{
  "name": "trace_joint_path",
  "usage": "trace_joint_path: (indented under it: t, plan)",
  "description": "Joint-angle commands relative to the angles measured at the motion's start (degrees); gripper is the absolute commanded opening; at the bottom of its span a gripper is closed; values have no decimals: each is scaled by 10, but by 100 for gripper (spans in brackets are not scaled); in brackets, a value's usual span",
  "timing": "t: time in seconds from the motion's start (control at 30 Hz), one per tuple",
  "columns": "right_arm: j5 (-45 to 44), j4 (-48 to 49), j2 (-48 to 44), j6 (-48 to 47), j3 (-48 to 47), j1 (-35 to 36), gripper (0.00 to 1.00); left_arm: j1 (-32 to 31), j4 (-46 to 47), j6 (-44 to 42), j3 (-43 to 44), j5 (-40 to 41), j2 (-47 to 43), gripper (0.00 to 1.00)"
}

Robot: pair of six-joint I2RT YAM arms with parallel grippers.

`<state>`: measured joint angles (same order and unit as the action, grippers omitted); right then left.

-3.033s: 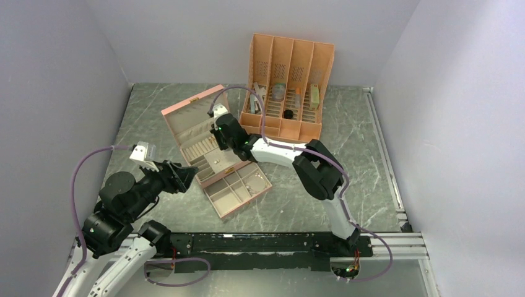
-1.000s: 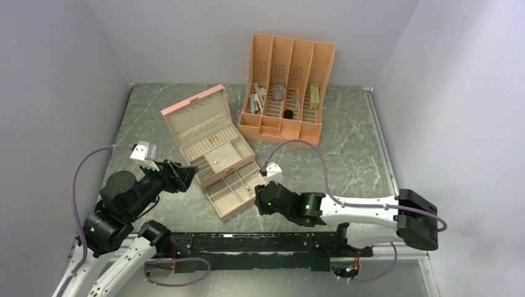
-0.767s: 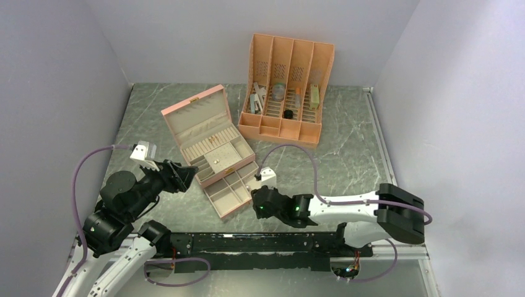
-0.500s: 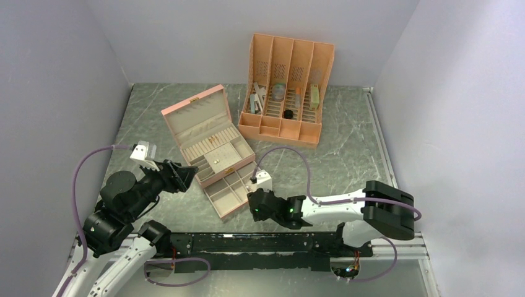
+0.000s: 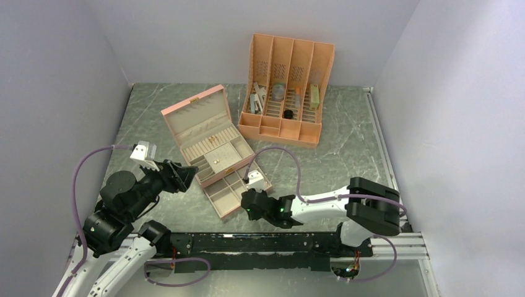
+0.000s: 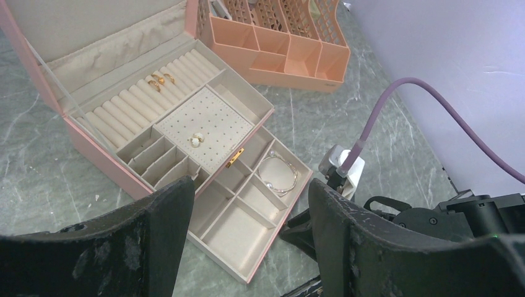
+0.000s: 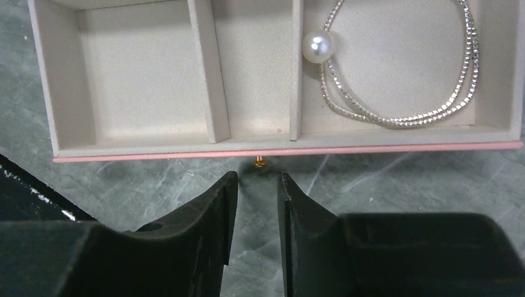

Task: Organize the mixed jewelry

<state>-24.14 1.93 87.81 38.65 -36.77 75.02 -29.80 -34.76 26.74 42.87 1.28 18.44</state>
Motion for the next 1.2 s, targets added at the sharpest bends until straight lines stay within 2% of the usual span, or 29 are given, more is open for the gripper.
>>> trace_joint_path:
  t: [0.0, 0.23, 0.5, 0.73, 1.17]
  plan:
    - [-25, 11, 22, 0, -19, 4, 32, 5, 14, -5, -2, 1, 1, 72]
    - [-41, 5, 42, -1, -31, 6, 23, 5, 14, -6, -2, 0, -1, 72]
    - [-58, -9, 52, -9, -42, 6, 0, 5, 14, -6, -2, -2, 0, 72]
    - [-74, -8, 47, -30, -54, 6, 0, 5, 15, -6, -2, -2, 0, 72]
    - [-79, 13, 79, -124, -121, -12, 0, 5, 14, -6, -2, -2, -1, 72]
